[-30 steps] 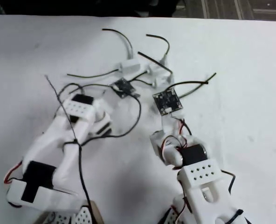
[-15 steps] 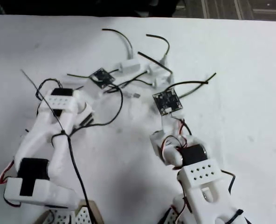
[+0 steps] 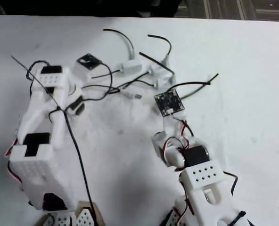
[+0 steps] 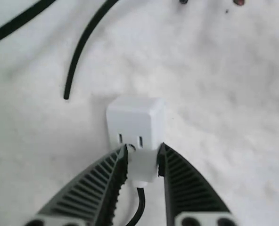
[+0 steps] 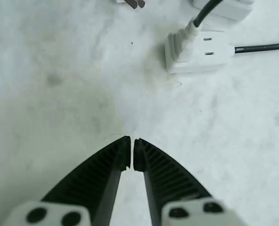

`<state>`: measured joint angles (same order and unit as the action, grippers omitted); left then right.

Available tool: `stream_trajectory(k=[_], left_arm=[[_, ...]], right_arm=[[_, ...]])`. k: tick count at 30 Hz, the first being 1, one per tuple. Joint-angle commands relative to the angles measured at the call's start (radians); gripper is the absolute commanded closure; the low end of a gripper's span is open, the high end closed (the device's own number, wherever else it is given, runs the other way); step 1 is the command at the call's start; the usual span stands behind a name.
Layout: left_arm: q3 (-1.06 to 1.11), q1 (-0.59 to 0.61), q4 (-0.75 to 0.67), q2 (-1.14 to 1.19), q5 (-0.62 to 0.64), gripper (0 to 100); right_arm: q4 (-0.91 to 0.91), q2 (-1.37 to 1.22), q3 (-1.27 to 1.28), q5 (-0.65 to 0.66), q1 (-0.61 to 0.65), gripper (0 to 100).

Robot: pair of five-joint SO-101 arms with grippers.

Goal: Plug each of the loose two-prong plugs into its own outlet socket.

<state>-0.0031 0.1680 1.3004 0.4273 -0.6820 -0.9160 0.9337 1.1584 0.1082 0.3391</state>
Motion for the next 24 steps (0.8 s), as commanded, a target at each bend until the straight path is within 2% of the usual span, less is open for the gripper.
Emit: stream_trajectory(k=[1,6,12,19,24], left_arm=[[-0.066,0.036,0.071,0.033,-0.014,88],[-0.143,0.108,0.195,-0.068,-0.014,87],[-0.124,0.174,0.222,-0.139,-0.014,72],[-0.166,0.105,0.173,0.013,-0.043,72],[-0.339,0.101,0.189,0.157,0.0,75]], right_arm=[[0.015,0.019,-0.006,0.006,-0.007,97.4],[0.015,0.019,-0.006,0.006,-0.007,97.4],[0.015,0.019,-0.006,0.006,-0.007,97.4],[0.015,0.019,-0.003,0.006,-0.007,97.4],[0.016,0.019,0.008,0.006,-0.007,97.4]])
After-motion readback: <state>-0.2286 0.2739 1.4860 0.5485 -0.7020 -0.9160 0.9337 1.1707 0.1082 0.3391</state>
